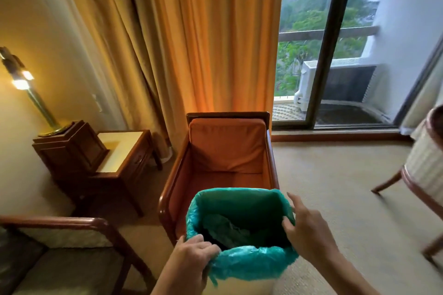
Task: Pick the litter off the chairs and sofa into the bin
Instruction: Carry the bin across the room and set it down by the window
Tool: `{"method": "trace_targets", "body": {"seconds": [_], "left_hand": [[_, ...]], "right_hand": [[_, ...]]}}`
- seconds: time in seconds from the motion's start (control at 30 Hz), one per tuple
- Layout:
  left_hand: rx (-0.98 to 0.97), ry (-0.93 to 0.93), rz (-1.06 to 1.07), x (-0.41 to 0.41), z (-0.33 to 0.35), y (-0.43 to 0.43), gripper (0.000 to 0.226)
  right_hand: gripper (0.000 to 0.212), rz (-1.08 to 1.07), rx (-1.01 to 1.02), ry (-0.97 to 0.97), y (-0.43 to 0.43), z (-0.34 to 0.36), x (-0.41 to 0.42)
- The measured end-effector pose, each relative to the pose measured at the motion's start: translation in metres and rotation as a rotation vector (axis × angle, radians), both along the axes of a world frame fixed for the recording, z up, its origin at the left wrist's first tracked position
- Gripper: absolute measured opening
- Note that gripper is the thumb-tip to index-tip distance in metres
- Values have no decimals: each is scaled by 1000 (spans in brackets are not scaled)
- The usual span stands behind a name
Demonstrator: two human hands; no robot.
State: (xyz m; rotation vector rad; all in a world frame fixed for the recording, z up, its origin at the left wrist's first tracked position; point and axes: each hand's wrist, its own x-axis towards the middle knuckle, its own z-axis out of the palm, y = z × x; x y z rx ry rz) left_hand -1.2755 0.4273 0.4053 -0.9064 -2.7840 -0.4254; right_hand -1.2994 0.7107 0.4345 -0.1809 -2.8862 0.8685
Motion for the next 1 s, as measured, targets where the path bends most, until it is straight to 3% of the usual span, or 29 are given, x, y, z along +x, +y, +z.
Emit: {"method": "trace_targets", "body": {"seconds": [0.1, 0.13, 0.23, 0.3, 0.43, 0.53, 0.7, 0.8, 1.0], "left_hand": [[-6, 46, -65, -34, 5, -1, 24], [-1, 54, -87, -44, 7, -2, 20], [41, 59, -134, -73, 11, -7, 17], [50, 62, -167, -87, 13, -8, 17], [40, 70, -159, -109, 10, -5, 18], [-4, 52, -114, -117, 15, 6, 26], [12, -35, -234, -126, 16, 50, 36], [-73, -100, -239, -133, 8, 74, 29], [-187, -22, -334, -148, 8, 132, 35]], "right_hand": [[55, 193, 143, 292, -18, 2, -2], [54, 325, 158, 256, -26, 6, -2], [52, 582, 302, -99, -42, -7, -12], [29, 535, 391, -109, -41, -20, -21], [9, 378, 350, 22, -40, -32, -29], [19, 306, 393, 130, -39, -36, -32], [14, 262, 464, 157, -17, -42, -41], [7, 234, 482, 150, 7, -42, -41], [5, 150, 416, 190, 66, -41, -29]]}}
